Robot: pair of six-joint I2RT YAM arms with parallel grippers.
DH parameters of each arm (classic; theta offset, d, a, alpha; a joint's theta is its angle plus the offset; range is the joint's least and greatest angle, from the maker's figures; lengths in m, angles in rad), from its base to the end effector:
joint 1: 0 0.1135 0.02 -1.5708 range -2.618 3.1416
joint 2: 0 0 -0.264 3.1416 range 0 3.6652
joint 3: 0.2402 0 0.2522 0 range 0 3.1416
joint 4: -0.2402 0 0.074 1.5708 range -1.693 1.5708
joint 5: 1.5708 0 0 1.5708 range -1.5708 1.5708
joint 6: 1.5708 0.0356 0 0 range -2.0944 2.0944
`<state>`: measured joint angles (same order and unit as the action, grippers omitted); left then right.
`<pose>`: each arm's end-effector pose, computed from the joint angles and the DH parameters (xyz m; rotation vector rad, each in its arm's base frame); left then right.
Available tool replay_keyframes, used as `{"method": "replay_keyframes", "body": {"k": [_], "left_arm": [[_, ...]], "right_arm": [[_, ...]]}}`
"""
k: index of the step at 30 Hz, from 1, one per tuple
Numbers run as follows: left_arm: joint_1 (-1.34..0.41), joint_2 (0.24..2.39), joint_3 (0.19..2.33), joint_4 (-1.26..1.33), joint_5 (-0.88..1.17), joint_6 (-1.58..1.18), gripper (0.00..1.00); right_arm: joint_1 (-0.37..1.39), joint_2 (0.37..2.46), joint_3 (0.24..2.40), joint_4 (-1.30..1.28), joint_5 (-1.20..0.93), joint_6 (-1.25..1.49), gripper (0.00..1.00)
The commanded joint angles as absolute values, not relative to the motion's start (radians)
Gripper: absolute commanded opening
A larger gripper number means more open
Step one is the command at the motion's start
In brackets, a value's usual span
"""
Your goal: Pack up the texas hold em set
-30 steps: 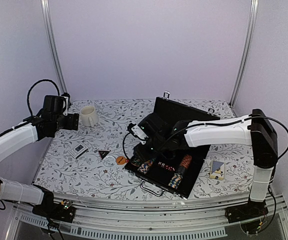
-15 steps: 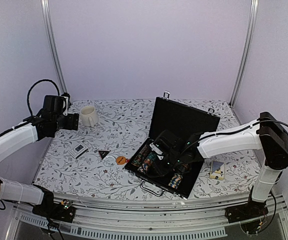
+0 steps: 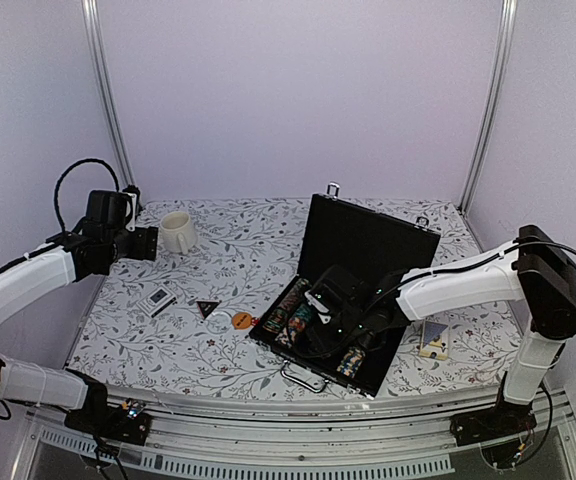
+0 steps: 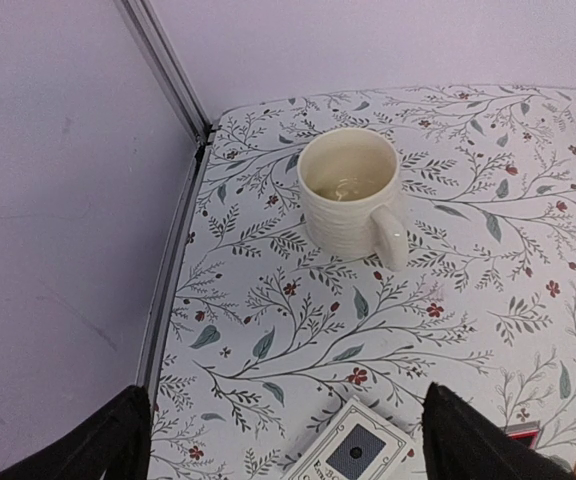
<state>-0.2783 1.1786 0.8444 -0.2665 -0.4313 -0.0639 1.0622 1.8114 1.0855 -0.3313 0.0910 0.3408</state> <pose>0.2521 -0.0565 0.2737 -0.0164 2.1213 0.2658 0.1780 0.3126 0.1568 -0.9121 2.5087 0.3595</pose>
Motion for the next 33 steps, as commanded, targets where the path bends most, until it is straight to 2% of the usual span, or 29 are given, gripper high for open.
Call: {"method": "replay_keyframes", "body": {"k": [1, 12, 18, 22, 25, 33], "left_arm": [[-0.274, 1.169, 0.865, -0.257, -0.429, -0.072, 0.94], [-0.273, 1.157, 0.878, -0.261, -0.389, -0.089, 0.94], [-0.274, 1.169, 1.019, -0.280, -0.288, -0.109, 0.95], [-0.274, 1.218, 1.100, -0.245, -0.313, -0.068, 0.95], [-0.270, 1.238, 1.052, -0.185, -0.367, -0.055, 0.95], [-0.278, 1.166, 0.958, -0.151, -0.307, -0.059, 0.94]], "right_arm": [[1.065, 1.778, 1.069, -0.315, 0.082, 0.354, 0.58], [1.065, 1.723, 1.079, -0.344, 0.121, 0.361, 0.66], [1.064, 1.697, 1.201, -0.409, 0.115, 0.296, 0.71], [1.065, 1.786, 1.364, -0.414, 0.057, 0.258, 0.71], [1.065, 1.891, 1.474, -0.422, 0.013, 0.239, 0.72], [1.064, 2.155, 1.786, -0.534, -0.075, 0.197, 0.74]]}}
